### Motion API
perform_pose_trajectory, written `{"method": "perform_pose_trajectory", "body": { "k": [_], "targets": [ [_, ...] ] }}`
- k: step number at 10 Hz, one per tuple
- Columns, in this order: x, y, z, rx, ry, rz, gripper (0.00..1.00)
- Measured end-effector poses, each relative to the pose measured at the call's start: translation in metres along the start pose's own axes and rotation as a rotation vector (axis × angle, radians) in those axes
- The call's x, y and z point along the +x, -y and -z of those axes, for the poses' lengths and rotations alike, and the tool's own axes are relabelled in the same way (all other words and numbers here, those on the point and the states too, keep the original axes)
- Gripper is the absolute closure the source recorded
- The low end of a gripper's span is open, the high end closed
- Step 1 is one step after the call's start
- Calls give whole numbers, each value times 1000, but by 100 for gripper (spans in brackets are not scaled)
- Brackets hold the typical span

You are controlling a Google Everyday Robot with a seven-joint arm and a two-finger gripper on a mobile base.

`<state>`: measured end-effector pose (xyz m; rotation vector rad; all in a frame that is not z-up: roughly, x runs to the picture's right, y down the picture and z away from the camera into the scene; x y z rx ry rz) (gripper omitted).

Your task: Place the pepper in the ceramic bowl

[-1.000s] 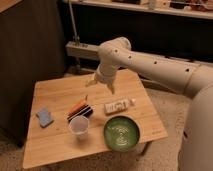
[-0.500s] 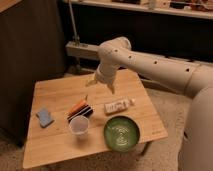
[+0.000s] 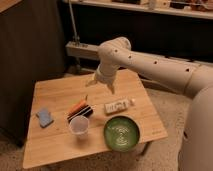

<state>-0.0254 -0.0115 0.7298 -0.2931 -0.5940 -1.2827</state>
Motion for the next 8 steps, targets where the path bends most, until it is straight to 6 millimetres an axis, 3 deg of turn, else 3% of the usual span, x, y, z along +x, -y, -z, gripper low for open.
{"method": "perform_pose_trajectory", "body": {
  "k": [1,3,5,8],
  "targets": [
    [1,5,5,-16,1,12,20],
    [-3,34,6,-58,8,67,20],
    [-8,65,-13,-64,43,99,20],
    [-18,69,-51,-18,104,96,20]
  ]
}}
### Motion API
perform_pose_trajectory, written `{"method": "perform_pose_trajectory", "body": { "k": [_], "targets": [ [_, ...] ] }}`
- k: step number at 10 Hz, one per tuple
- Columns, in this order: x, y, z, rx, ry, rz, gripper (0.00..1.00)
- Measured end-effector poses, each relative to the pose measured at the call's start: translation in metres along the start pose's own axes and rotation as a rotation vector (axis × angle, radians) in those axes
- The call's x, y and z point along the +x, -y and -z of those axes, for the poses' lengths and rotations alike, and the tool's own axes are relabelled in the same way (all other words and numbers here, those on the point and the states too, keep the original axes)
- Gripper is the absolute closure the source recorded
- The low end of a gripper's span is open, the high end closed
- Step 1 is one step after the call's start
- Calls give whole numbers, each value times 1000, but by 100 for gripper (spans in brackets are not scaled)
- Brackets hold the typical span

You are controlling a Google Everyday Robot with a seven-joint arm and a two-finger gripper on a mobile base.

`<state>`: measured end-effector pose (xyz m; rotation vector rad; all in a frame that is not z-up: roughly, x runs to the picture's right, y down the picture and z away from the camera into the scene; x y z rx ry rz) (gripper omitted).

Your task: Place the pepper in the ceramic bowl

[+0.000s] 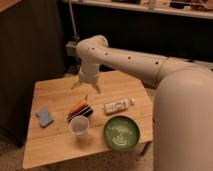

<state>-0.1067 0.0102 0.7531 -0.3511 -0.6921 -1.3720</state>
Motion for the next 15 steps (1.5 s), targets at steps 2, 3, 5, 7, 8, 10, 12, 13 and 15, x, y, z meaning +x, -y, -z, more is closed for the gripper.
{"method": "perform_pose_trajectory", "body": {
  "k": [2,3,5,7,8,10,12,13,15],
  "targets": [
    [-4,12,-32,-1,22,20,20],
    [-5,26,-53,-5,32,25,20],
    [-3,38,-82,-7,33,14,20],
    [1,46,-108,-6,23,-39,20],
    [2,49,-114,-5,21,-56,20],
    [7,49,-131,-13,13,-95,20],
    [17,46,-143,-22,11,-136,20],
    [25,44,-147,-26,15,-157,20],
    [43,38,-154,-17,31,-186,20]
  ]
}}
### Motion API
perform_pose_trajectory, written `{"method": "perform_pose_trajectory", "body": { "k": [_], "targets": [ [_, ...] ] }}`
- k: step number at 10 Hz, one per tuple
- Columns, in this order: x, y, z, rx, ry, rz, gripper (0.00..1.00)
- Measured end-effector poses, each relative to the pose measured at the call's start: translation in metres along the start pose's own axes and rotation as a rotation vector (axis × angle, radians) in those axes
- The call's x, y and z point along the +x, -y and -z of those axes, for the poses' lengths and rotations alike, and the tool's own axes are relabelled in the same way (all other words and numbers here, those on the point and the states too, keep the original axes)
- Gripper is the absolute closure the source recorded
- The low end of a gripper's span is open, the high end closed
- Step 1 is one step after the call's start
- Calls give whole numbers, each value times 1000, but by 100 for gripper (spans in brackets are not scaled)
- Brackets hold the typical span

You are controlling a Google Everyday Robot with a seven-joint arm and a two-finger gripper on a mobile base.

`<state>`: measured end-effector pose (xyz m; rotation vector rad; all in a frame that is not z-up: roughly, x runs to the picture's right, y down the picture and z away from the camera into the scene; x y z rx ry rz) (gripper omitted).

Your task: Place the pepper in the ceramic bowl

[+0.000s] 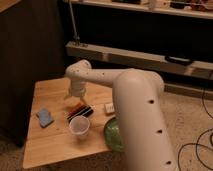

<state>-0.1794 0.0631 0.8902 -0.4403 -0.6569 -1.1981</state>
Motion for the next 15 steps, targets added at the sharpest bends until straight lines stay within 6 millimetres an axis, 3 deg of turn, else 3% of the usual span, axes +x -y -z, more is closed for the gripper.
{"method": "perform_pose_trajectory", "body": {
  "k": [2,6,12,13,15],
  "targets": [
    [18,-2,-7,-11,17,-5,20],
    [19,-3,-26,-26,50,-2,25],
    [24,-10,-23,-34,65,-11,91],
    [24,-11,-25,-41,70,-8,97],
    [24,-12,-25,-48,75,-6,100]
  ]
}}
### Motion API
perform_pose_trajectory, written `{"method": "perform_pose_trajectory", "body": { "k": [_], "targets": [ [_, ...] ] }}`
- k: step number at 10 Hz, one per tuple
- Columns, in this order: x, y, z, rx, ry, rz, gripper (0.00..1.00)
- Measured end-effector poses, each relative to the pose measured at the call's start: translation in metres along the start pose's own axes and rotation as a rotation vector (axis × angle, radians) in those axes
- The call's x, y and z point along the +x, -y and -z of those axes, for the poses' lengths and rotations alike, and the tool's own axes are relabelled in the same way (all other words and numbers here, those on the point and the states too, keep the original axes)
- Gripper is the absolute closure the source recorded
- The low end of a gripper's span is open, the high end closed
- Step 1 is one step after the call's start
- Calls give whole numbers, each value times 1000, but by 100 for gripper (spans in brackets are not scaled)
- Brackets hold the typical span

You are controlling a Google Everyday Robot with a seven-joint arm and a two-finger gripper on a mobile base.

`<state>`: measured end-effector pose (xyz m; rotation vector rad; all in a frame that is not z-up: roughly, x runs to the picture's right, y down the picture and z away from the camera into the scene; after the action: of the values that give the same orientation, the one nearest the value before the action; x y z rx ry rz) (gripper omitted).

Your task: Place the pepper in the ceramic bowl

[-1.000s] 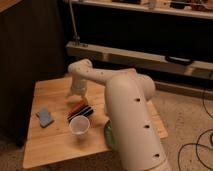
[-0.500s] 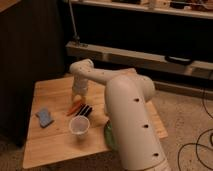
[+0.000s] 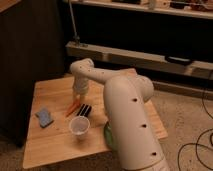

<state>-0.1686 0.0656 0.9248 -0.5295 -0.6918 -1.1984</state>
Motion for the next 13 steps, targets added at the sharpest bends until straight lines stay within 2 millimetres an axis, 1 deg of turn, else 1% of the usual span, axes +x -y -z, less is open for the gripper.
{"method": "perform_pose_trajectory", "body": {
  "k": [3,4,6,7,9,10,11,13],
  "targets": [
    [0,1,1,-1,-2,4,100],
    [2,-2,4,5,1,5,100],
    [17,-23,36,69,11,-11,100],
    [28,-37,62,104,17,-17,100],
    [51,-83,120,156,19,-31,100],
    [55,-105,137,162,17,-33,100],
    [53,-128,153,162,15,-25,100],
    [41,-168,177,157,6,-8,100]
  ]
}}
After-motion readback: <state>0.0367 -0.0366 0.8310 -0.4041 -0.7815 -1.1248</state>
